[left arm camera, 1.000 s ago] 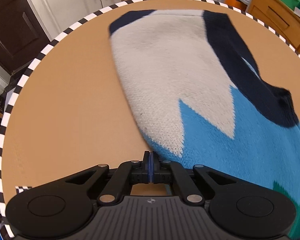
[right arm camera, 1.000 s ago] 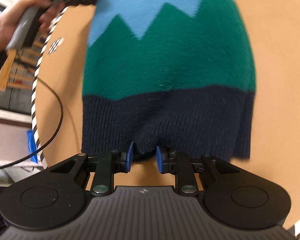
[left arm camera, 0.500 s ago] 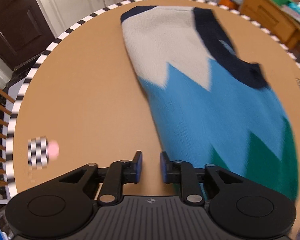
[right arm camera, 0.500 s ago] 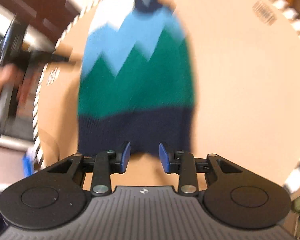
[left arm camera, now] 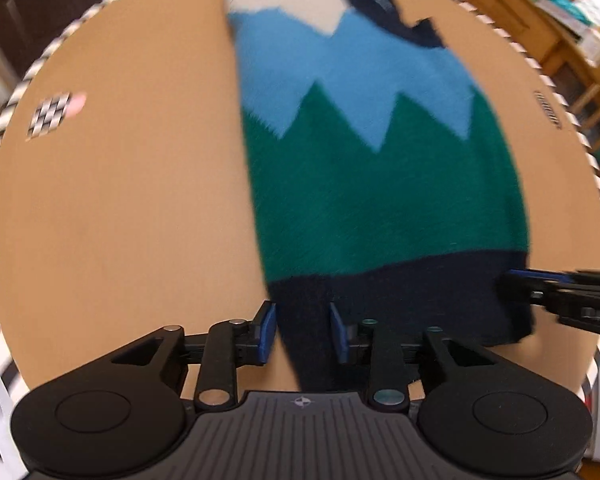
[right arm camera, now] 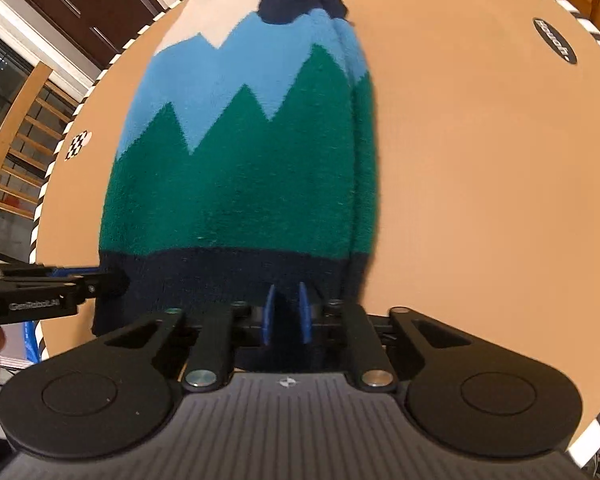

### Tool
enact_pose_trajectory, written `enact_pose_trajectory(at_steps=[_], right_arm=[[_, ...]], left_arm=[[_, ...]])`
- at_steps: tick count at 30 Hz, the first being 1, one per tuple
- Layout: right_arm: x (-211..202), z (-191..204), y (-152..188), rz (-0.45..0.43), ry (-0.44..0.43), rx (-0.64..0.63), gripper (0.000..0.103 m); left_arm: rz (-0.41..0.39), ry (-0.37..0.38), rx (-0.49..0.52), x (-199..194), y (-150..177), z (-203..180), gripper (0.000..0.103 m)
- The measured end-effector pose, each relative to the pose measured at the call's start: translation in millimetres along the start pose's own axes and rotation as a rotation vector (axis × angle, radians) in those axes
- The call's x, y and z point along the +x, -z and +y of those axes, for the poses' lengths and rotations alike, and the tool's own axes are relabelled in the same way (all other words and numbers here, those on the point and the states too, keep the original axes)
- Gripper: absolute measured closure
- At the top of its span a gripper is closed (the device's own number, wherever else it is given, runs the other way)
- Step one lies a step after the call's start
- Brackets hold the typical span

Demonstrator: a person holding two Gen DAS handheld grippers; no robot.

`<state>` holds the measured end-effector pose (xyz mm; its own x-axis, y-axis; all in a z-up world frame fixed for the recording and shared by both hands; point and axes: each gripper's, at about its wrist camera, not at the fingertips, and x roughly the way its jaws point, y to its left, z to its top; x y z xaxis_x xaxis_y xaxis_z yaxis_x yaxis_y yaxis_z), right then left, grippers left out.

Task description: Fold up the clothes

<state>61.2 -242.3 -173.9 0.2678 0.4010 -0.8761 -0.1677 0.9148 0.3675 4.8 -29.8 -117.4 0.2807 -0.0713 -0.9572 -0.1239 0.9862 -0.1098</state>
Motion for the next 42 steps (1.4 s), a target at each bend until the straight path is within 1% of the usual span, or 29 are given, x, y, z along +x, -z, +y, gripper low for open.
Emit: enact_pose_trajectory(at_steps=[1, 3, 6, 8, 9, 10, 11, 12, 13, 14, 15, 16, 19, 20, 22, 24, 25, 28, 32, 33, 35, 38, 39, 40, 41, 42], right_arm=[[-1, -3, 0, 0.004, -0.007, -0.004, 0.099], [-1, -8, 0, 0.01, -0.024, -0.005, 0.1], [2, -8, -2, 0.013, -0.035, -0.021, 0.1], [-5, -15, -3, 0.017, -0.05, -0.027, 0.099], [-6, -17, -5, 0.023, -0.067, -0.018, 0.095], [-10, -22, -6, 0.021, -0.101, 0.022, 0.089], [-14, -28, -8, 0.017, -0.135, 0.063, 0.086], [-20, -35, -9, 0.001, -0.168, 0.094, 0.077], [-27, -44, -10, -0.017, -0.195, 0.122, 0.059], [-29, -54, -9, -0.027, -0.205, 0.16, 0.05], [-32, -63, -9, -0.037, -0.214, 0.198, 0.045], [-31, -73, -9, -0.029, -0.224, 0.235, 0.046], [-21, -100, -5, 0.042, -0.282, 0.357, 0.045], [-17, -106, -3, 0.065, -0.3, 0.386, 0.046], [-9, -114, 2, 0.106, -0.374, 0.441, 0.047], [-2, -117, 6, 0.139, -0.428, 0.488, 0.049], [-1, -117, 6, 0.147, -0.437, 0.491, 0.05], [-2, -110, 2, 0.165, -0.427, 0.448, 0.049], [-3, -107, -2, 0.181, -0.428, 0.44, 0.045], [-4, -104, -3, 0.18, -0.414, 0.429, 0.045], [-6, -93, -4, 0.171, -0.386, 0.368, 0.042], [-3, -80, -6, 0.146, -0.37, 0.32, 0.043], [-3, -75, -6, 0.137, -0.361, 0.295, 0.051], [-1, -70, -5, 0.133, -0.341, 0.266, 0.075], [2, -67, -3, 0.135, -0.312, 0.246, 0.088], [4, -66, 0, 0.126, -0.314, 0.253, 0.087]], left_arm=[[0.001, -0.005, -0.018, 2, 0, 0, 0.067], [-0.009, -0.023, -0.037, 2, 1, -3, 0.066], [-0.028, -0.057, -0.05, 2, 4, -7, 0.063], [-0.034, -0.073, -0.059, 0, 4, -8, 0.062], [-0.039, -0.071, -0.068, -4, 4, -9, 0.063], [-0.046, -0.065, -0.079, -9, 5, -8, 0.064], [-0.058, -0.055, -0.084, -15, 6, -9, 0.065], [-0.074, -0.034, -0.075, -21, 7, -12, 0.065], [-0.09, -0.008, -0.06, -26, 8, -16, 0.065], [-0.097, 0.005, -0.04, -28, 8, -21, 0.064], [-0.097, 0.003, -0.016, -25, 8, -27, 0.064], [-0.095, -0.004, 0.006, -22, 8, -32, 0.064], [-0.085, -0.012, 0.04, -12, 8, -42, 0.063], [-0.075, -0.011, 0.036, -9, 8, -43, 0.063], [-0.053, -0.004, 0.018, -5, 10, -39, 0.063], [-0.04, 0.008, 0.0, 0, 10, -35, 0.063], [-0.036, 0.01, -0.005, 2, 13, -37, 0.063], [-0.032, 0.001, 0.01, 4, 15, -42, 0.063], [-0.032, 0.011, 0.008, 6, 12, -41, 0.063], [-0.03, 0.018, 0.002, 6, 10, -40, 0.063], [-0.026, 0.03, -0.007, 5, 8, -37, 0.063], [-0.025, 0.041, -0.012, 4, 7, -35, 0.063], [-0.025, 0.041, -0.011, 5, 6, -36, 0.063], [-0.025, 0.043, -0.012, 5, 5, -35, 0.063], [-0.025, 0.046, -0.013, 5, 5, -35, 0.062], [-0.026, 0.053, -0.018, 4, 4, -33, 0.061]])
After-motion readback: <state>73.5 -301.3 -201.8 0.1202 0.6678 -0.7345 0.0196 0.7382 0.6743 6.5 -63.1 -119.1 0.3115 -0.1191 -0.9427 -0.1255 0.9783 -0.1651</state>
